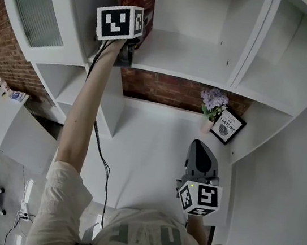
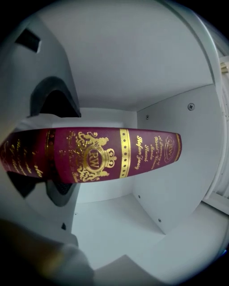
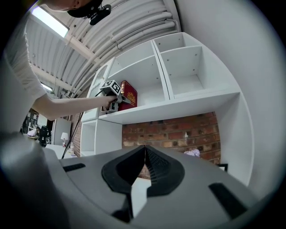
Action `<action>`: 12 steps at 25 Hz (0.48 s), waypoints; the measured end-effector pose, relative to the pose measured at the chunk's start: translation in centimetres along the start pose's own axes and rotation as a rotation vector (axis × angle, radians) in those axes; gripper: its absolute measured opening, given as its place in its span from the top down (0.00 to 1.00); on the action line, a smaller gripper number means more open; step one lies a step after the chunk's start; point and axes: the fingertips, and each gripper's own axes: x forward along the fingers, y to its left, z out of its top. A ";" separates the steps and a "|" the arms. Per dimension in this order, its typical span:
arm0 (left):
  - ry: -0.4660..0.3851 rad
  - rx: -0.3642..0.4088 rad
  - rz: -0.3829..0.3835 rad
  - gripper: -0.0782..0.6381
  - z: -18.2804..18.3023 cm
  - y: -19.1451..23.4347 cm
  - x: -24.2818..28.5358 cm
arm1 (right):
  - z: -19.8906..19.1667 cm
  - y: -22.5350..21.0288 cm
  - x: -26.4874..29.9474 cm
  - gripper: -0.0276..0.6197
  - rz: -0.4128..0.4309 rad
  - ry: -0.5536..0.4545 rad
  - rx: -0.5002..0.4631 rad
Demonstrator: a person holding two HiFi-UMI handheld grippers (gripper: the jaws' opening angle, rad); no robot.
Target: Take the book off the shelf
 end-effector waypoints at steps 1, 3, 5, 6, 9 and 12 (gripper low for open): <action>0.001 -0.006 -0.001 0.36 -0.1 -0.1 0.3 | -0.1 -0.3 0.1 0.94 -0.004 0.003 0.002; 0.002 -0.006 0.006 0.37 -0.2 0.0 0.4 | -0.1 -0.5 0.0 0.94 -0.011 0.005 -0.002; 0.006 0.017 0.023 0.39 -0.1 0.1 0.3 | 0.0 -0.7 -0.3 0.94 -0.021 0.002 -0.007; 0.009 0.033 0.033 0.41 -0.1 0.0 0.3 | 0.0 -0.8 -0.4 0.94 -0.029 0.002 -0.008; 0.006 0.043 0.054 0.53 0.0 -0.2 0.5 | 0.0 -1.5 -0.5 0.94 -0.050 0.011 -0.009; -0.009 0.005 0.042 0.54 0.1 -0.5 0.4 | -0.3 -1.7 -0.6 0.94 -0.058 0.020 -0.002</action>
